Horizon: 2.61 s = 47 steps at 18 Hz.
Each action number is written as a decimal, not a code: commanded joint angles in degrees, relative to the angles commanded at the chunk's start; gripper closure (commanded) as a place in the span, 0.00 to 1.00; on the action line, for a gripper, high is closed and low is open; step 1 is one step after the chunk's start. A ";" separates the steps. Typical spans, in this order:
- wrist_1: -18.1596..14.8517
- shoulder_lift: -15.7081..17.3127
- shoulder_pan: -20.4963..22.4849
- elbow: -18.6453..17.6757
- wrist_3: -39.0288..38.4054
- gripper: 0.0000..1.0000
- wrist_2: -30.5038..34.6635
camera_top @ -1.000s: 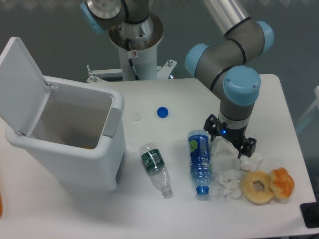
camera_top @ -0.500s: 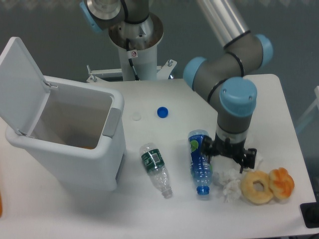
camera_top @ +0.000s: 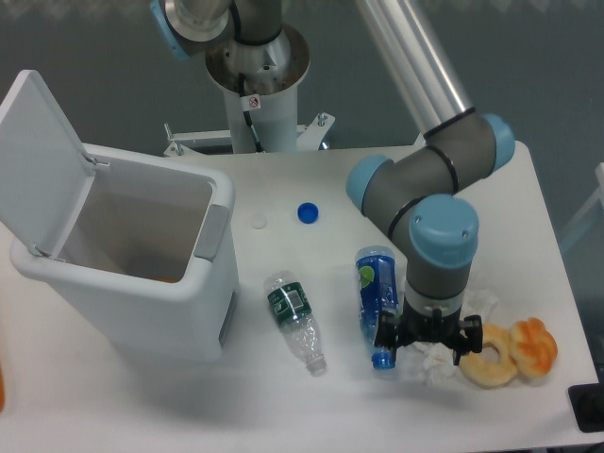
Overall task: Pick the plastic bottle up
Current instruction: 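Move the open gripper over the cap end of the blue-labelled bottle, then lower the gripper and close it around the blue-labelled bottle's cap end, then lift the gripped blue-labelled bottle up off the table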
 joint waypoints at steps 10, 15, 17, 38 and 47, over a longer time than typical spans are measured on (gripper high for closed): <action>-0.53 -0.35 -0.97 -3.69 3.07 0.01 -0.09; -0.44 -0.26 -1.05 -5.45 4.92 0.00 -0.09; -0.35 -0.53 -1.49 -5.45 4.66 0.00 -0.09; 0.00 -0.18 -1.49 -4.57 4.04 0.76 -0.09; -0.17 2.63 -0.01 -1.32 11.64 0.90 0.26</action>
